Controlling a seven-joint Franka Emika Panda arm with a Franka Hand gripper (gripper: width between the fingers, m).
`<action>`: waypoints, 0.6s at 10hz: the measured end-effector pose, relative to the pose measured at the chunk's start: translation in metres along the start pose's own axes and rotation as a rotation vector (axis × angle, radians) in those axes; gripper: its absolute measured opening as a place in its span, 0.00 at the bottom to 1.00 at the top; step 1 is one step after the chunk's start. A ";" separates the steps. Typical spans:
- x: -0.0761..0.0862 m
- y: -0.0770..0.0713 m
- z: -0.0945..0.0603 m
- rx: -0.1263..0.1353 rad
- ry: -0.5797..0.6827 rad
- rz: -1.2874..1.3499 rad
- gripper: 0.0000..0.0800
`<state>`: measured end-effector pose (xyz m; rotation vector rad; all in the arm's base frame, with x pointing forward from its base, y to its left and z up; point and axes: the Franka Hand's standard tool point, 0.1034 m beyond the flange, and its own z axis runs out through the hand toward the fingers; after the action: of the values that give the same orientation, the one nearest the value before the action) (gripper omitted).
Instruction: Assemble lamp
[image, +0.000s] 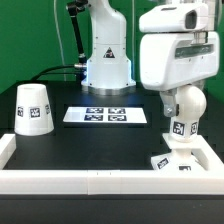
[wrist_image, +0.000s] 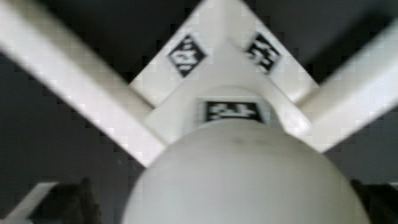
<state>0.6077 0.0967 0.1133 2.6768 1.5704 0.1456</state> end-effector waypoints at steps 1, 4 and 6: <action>0.001 -0.001 0.000 0.009 -0.016 -0.086 0.87; 0.006 -0.001 0.002 -0.004 -0.064 -0.330 0.87; 0.009 0.001 0.002 -0.015 -0.086 -0.452 0.87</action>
Offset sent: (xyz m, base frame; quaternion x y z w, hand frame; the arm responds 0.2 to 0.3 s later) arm 0.0095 0.0136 -0.0012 0.0020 -0.0557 -0.2634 0.9631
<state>0.6136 0.1042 0.1119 2.2086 2.0760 0.0268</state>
